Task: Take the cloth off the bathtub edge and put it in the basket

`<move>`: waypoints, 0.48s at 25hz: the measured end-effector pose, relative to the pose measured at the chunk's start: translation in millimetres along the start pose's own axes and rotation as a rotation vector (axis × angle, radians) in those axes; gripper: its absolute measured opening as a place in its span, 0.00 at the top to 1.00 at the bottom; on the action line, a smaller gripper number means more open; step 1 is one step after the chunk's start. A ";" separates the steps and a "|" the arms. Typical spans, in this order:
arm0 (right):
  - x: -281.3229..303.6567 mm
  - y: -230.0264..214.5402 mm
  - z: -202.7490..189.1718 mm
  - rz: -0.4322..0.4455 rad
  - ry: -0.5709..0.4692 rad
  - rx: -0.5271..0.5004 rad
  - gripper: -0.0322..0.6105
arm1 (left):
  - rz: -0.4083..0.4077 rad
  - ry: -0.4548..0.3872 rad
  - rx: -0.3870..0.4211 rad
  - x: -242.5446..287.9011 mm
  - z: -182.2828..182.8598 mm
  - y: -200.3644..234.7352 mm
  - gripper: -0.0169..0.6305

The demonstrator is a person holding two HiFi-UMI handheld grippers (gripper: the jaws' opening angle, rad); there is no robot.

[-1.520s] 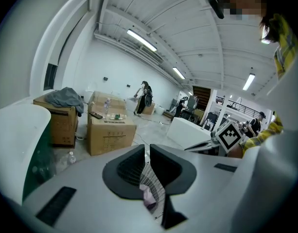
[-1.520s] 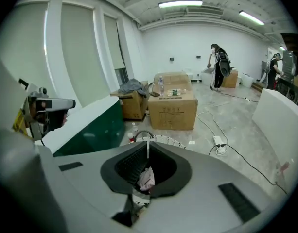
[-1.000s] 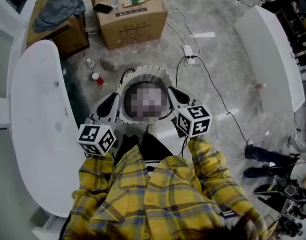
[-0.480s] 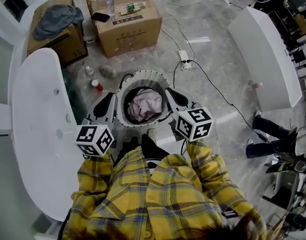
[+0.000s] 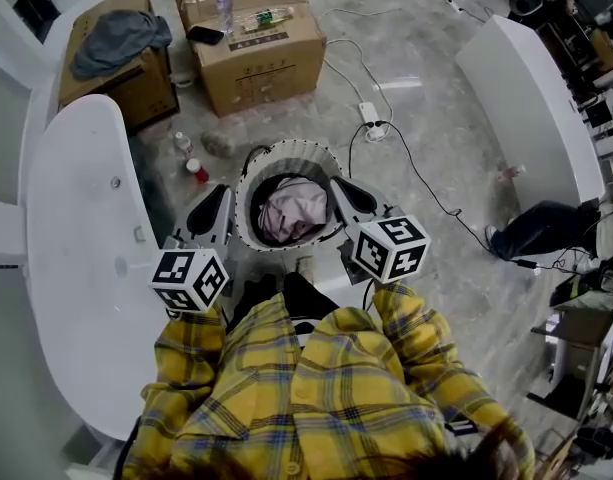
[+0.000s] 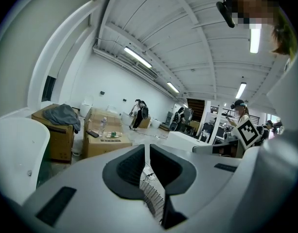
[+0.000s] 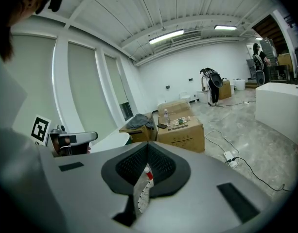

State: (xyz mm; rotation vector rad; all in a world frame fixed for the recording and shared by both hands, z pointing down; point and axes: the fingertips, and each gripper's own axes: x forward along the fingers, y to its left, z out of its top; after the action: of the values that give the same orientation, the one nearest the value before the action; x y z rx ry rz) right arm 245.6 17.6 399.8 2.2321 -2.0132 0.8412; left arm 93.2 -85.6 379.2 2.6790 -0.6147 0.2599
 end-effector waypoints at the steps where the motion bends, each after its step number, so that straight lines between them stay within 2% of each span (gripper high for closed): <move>1: -0.2 0.5 -0.7 -0.001 -0.001 0.001 0.91 | 0.000 0.000 0.000 -1.0 -0.7 0.6 0.91; 12: -5.1 4.8 -2.1 0.007 -0.004 0.031 0.91 | -0.008 0.025 0.001 -0.9 -6.6 2.0 0.91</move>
State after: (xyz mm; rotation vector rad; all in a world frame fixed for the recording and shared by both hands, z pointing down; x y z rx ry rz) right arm 240.3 22.3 397.9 2.2463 -2.0247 0.8747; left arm 90.8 -84.3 385.6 2.6742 -0.5957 0.2908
